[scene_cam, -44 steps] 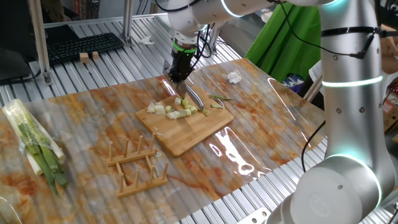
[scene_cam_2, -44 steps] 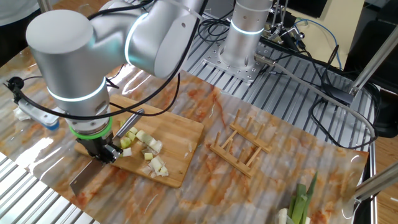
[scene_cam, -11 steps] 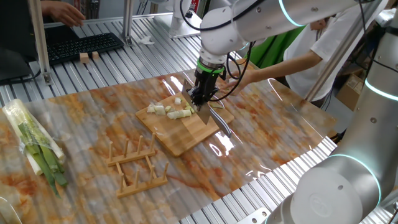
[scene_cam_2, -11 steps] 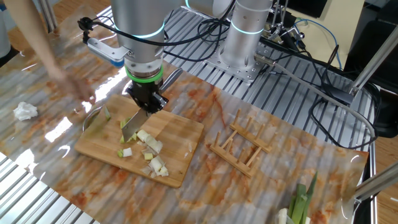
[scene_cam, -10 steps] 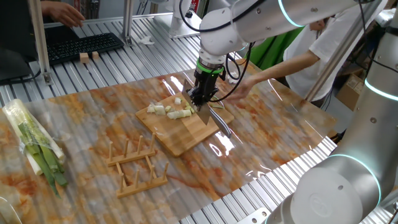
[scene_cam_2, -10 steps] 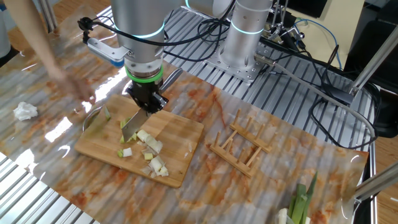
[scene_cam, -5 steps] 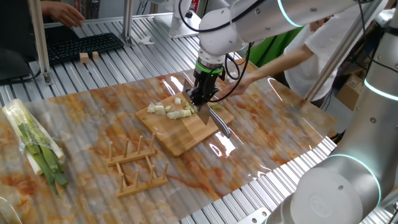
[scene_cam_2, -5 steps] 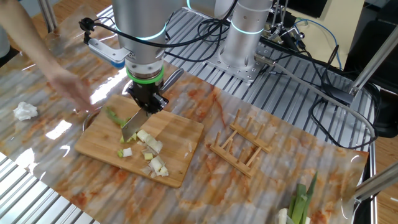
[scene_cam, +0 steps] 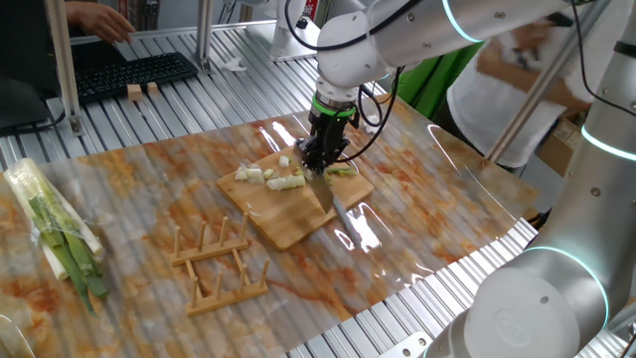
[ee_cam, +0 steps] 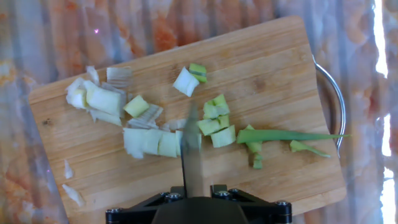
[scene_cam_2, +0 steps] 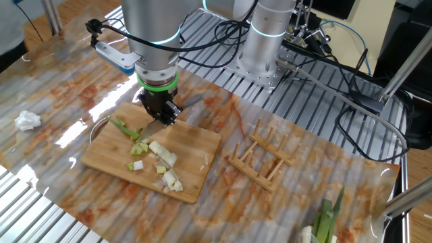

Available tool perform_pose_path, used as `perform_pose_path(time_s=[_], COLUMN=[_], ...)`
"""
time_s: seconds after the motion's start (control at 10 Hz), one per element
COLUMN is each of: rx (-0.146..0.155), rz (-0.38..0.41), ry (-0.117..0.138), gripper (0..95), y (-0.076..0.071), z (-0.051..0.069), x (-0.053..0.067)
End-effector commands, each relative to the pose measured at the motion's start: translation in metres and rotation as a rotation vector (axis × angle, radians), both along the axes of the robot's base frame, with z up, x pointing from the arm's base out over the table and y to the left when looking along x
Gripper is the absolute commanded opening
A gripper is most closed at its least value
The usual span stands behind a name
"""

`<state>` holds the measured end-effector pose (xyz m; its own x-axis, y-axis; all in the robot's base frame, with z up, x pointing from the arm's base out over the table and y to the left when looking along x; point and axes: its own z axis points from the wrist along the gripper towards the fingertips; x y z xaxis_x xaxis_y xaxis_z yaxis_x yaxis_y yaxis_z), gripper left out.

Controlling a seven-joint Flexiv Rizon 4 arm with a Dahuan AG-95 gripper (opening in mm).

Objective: Chop the scallions

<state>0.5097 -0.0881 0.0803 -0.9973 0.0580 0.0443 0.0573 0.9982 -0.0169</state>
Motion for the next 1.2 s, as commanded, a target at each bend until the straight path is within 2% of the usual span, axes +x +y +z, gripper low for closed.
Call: perform_pose_path(time_s=[0.1, 0.9, 1.2], rx=[0.0, 0.003, 0.019], rz=[0.004, 0.009, 0.043], ry=[0.001, 0.001, 0.002], gripper=[19.0, 19.0, 19.0], y=[0.0, -0.0011, -0.0012], z=[-0.0001, 0.0013, 0.0014], x=[-0.0004, -0.0013, -0.0014])
